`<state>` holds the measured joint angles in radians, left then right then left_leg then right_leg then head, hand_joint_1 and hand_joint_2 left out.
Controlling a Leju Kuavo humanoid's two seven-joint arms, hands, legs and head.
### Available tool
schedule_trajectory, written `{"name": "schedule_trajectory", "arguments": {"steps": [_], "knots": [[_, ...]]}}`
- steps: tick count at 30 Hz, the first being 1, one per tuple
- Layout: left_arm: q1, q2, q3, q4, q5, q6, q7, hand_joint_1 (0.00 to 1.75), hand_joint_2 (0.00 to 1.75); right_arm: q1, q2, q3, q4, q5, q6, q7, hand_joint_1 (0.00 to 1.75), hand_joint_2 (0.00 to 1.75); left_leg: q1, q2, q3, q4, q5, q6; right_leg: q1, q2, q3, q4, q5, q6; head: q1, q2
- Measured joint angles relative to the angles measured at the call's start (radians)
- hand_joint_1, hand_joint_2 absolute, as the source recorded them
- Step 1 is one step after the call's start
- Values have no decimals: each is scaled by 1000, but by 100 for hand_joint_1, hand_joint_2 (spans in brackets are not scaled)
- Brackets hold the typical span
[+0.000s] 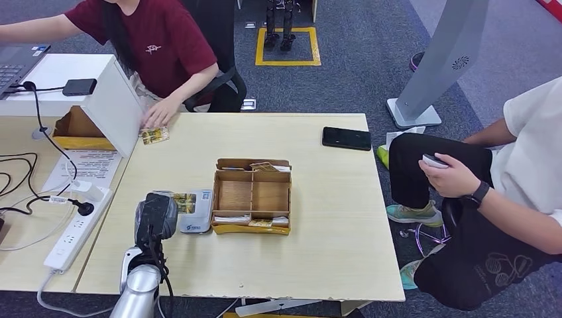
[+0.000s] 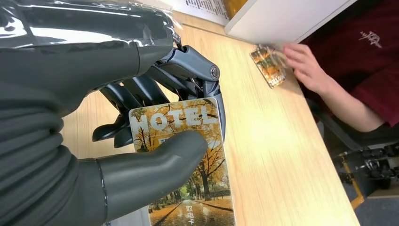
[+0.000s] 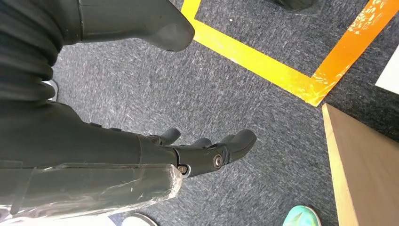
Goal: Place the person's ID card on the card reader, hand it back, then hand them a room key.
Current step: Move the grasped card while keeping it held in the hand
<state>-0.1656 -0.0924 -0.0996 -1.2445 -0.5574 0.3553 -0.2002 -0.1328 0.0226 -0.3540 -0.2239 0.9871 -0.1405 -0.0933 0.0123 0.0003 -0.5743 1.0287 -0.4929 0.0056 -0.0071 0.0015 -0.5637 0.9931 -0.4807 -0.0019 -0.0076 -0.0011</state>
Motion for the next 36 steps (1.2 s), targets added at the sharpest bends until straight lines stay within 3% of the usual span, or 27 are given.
{"name": "schedule_trajectory", "arguments": {"steps": [36], "knots": [[-156,-14,3,305,-42,153,5,175,175,-16,10,0,0,28,13,13,0,175,0,0,0,0,0,0,0,0,0,0,0,0,0,0]]}}
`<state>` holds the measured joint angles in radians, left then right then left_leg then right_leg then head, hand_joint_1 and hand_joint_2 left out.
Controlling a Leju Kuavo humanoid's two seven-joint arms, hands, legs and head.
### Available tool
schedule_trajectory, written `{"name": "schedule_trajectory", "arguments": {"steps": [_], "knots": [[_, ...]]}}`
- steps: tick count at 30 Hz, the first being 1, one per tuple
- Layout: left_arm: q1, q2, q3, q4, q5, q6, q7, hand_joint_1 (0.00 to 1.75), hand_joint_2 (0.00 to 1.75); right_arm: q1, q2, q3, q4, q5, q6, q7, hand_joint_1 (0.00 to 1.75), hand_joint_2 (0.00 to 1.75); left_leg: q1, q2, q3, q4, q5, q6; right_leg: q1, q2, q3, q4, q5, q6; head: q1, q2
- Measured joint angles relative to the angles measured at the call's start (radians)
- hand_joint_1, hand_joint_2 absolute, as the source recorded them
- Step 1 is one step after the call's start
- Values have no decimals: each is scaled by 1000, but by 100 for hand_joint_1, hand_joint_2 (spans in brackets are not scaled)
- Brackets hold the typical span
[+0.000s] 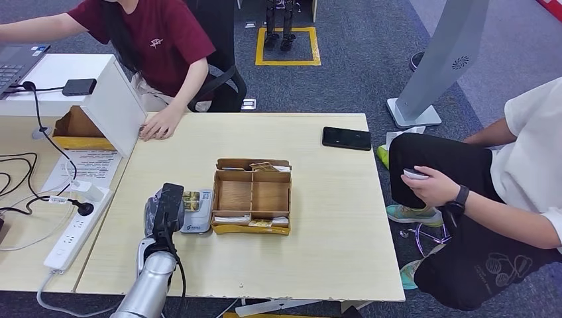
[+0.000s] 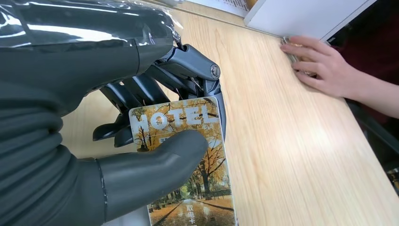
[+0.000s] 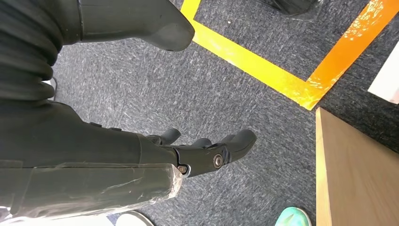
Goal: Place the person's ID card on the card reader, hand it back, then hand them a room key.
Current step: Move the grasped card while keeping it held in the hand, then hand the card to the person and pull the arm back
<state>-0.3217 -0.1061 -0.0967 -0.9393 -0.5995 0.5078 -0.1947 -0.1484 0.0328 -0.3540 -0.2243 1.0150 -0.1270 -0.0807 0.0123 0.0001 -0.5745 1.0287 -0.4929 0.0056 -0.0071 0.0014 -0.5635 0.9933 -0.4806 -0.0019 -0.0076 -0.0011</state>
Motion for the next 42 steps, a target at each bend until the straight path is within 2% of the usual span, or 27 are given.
{"name": "schedule_trajectory", "arguments": {"steps": [22,42], "knots": [[-36,-3,5,118,-57,50,6,175,175,-2,8,0,-1,7,0,2,0,175,0,0,0,0,0,0,0,0,0,0,0,0,0,0],[-73,-2,5,204,-207,106,70,175,175,-4,8,0,-1,11,5,3,0,175,0,0,0,0,0,0,0,0,1,0,0,0,0,0]]}}
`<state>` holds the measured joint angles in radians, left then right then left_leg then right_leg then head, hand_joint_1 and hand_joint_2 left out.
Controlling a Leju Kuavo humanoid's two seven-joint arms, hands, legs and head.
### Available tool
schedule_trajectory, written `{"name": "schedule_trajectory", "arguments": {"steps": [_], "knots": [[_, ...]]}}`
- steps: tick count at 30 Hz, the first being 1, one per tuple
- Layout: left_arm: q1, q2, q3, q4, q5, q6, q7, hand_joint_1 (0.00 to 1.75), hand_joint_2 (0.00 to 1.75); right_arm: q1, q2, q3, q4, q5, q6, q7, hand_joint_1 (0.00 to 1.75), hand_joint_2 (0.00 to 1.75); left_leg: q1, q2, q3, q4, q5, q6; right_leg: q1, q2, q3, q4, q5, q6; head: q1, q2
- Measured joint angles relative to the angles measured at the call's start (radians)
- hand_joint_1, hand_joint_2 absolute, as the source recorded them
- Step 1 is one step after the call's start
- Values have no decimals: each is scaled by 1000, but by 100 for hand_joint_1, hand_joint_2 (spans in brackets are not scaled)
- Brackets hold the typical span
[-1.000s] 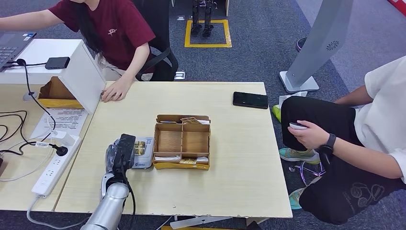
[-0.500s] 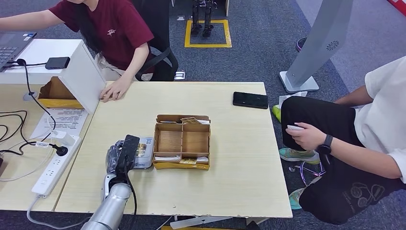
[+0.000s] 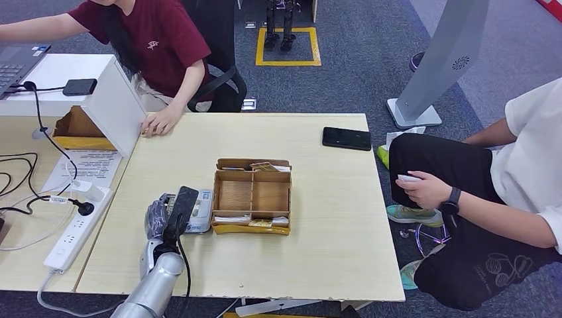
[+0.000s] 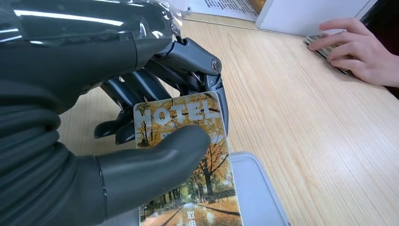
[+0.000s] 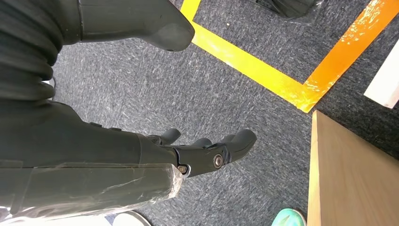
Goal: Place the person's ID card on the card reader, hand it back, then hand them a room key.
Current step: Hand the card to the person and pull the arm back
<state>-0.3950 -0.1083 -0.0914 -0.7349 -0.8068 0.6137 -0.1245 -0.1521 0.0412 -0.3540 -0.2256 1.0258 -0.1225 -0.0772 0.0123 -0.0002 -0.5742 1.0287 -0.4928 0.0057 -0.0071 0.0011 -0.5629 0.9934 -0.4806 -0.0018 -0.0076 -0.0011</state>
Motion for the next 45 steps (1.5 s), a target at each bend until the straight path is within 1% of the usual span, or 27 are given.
{"name": "schedule_trajectory", "arguments": {"steps": [8,14,16,19,21,28,30,32,34,36,41,45], "knots": [[-1,0,0,6,-28,-2,10,175,175,0,0,0,0,0,0,0,0,175,0,0,0,0,0,0,0,0,0,0,0,0,0,0],[-1,0,0,6,-13,-19,7,175,175,-1,0,0,-1,2,0,-1,0,175,0,-1,0,0,0,0,0,-1,0,0,0,0,0,0],[-1,-2,5,6,36,-53,-16,175,175,-1,0,0,-2,3,0,-1,0,175,0,-1,0,0,0,0,0,-1,0,0,0,0,0,0],[0,-9,35,4,176,-135,-82,175,175,-1,0,0,-3,3,-2,-1,0,175,0,-1,0,0,0,0,0,-1,1,0,0,0,0,0],[1,-14,55,3,230,-165,-111,175,175,-1,0,0,-3,3,-3,-1,0,175,0,-1,0,0,0,0,0,-2,1,0,0,0,0,0],[2,-21,82,-3,269,-185,-130,175,175,-1,0,0,-3,3,-3,-1,0,175,-1,-1,1,0,0,0,-1,-2,1,0,0,0,0,0],[3,-24,92,-11,326,-207,-150,175,175,-1,0,0,-3,3,-3,-1,0,175,-1,-1,1,0,0,0,-1,-2,1,0,0,0,0,0],[4,-26,103,-29,420,-244,-167,175,175,-1,0,0,-3,4,-4,-1,0,175,0,-1,1,0,0,0,-1,-2,1,0,0,0,0,0],[6,-25,108,-56,517,-278,-173,175,175,0,0,0,-3,5,-4,-1,0,175,0,-1,1,0,0,0,-1,-1,1,0,0,0,0,0],[7,-24,110,-81,577,-295,-173,175,175,0,0,0,-3,5,-5,-1,0,175,0,-1,1,0,0,0,-1,-1,1,0,0,0,0,0],[9,-14,111,-129,620,-291,-161,175,175,1,0,0,-2,5,-5,2,0,175,0,-1,0,0,0,0,-1,-1,1,0,0,0,0,0],[5,-5,111,-153,603,-223,-187,175,175,2,0,0,-2,8,-3,2,0,175,0,-1,0,0,0,0,-1,-1,0,0,0,0,0,0]]}}
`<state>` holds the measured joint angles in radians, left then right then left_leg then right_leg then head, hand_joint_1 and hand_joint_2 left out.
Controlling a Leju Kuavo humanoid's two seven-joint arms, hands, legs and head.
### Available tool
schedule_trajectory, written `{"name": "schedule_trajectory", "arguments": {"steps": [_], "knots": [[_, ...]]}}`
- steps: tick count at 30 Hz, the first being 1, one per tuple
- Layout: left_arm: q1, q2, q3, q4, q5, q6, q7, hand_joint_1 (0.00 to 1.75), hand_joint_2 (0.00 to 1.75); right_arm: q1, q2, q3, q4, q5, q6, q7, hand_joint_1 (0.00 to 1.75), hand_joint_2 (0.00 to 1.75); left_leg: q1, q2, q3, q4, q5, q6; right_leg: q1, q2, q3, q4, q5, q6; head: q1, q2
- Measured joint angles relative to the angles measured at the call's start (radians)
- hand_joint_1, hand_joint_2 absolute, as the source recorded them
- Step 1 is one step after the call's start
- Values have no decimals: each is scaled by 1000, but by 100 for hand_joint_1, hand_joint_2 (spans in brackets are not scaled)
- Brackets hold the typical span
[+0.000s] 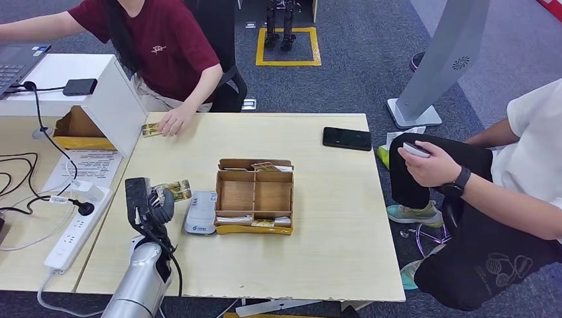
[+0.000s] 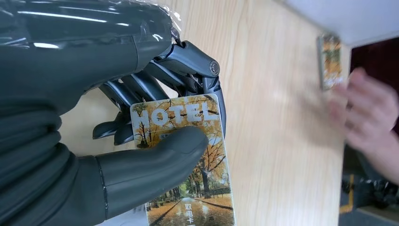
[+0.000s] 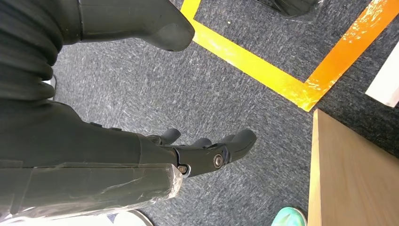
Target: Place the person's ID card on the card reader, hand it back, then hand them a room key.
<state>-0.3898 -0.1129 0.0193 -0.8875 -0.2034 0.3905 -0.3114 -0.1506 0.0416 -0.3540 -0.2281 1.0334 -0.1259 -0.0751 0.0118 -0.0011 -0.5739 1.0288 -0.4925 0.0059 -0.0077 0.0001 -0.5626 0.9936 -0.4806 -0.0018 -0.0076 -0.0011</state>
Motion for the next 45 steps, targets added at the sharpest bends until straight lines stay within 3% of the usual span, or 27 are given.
{"name": "schedule_trajectory", "arguments": {"steps": [12,28,32,33,37,45], "knots": [[-100,36,-3,-12,-270,220,-11,175,175,-2,3,0,0,14,6,-3,0,175,0,0,0,0,0,0,0,0,0,0,0,0,0,0],[-146,54,-3,9,-348,286,-23,175,175,-2,5,1,0,22,12,0,0,175,0,0,0,0,0,0,0,1,0,0,0,0,0,0],[-149,55,-3,17,-367,290,-31,0,175,-2,5,3,0,25,19,-2,0,175,0,0,0,0,0,0,0,1,0,0,0,0,0,0],[-149,56,-3,19,-366,287,-34,0,175,-3,5,3,0,25,20,-3,0,175,0,0,0,0,0,0,0,1,0,0,0,0,0,0],[-149,56,-3,25,-327,258,-35,0,0,-4,5,5,0,25,18,-4,0,175,0,0,0,0,0,0,0,1,0,0,0,0,0,0],[-138,53,-2,25,-268,206,-29,0,0,-3,5,5,0,18,5,-3,0,175,0,0,0,0,0,0,0,1,0,0,0,0,0,0]]}}
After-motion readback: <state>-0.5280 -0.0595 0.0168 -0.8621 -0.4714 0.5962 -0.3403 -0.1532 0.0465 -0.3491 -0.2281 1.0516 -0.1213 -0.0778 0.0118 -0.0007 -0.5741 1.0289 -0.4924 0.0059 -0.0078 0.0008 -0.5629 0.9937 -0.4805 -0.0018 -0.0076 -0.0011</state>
